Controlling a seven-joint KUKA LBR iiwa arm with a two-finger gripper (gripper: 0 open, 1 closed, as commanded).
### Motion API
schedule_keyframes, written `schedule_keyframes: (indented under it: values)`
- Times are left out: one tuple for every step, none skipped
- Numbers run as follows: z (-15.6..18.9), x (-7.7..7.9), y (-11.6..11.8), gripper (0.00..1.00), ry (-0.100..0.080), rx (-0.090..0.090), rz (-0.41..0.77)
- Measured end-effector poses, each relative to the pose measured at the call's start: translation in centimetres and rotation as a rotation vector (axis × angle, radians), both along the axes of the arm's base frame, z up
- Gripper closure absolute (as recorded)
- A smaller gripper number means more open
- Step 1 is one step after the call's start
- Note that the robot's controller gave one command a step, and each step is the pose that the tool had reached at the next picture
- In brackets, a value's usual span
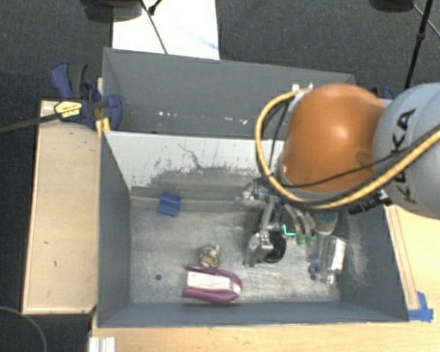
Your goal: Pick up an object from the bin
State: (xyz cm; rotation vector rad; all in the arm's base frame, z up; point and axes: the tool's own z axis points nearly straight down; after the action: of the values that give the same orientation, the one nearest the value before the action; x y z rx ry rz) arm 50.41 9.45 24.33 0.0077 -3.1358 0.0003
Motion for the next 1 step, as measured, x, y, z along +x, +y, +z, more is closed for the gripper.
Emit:
schedule_keyframes:
  values:
    - [-16.88,-2.16,2.68,0.0,-0.028,0.006,0.033]
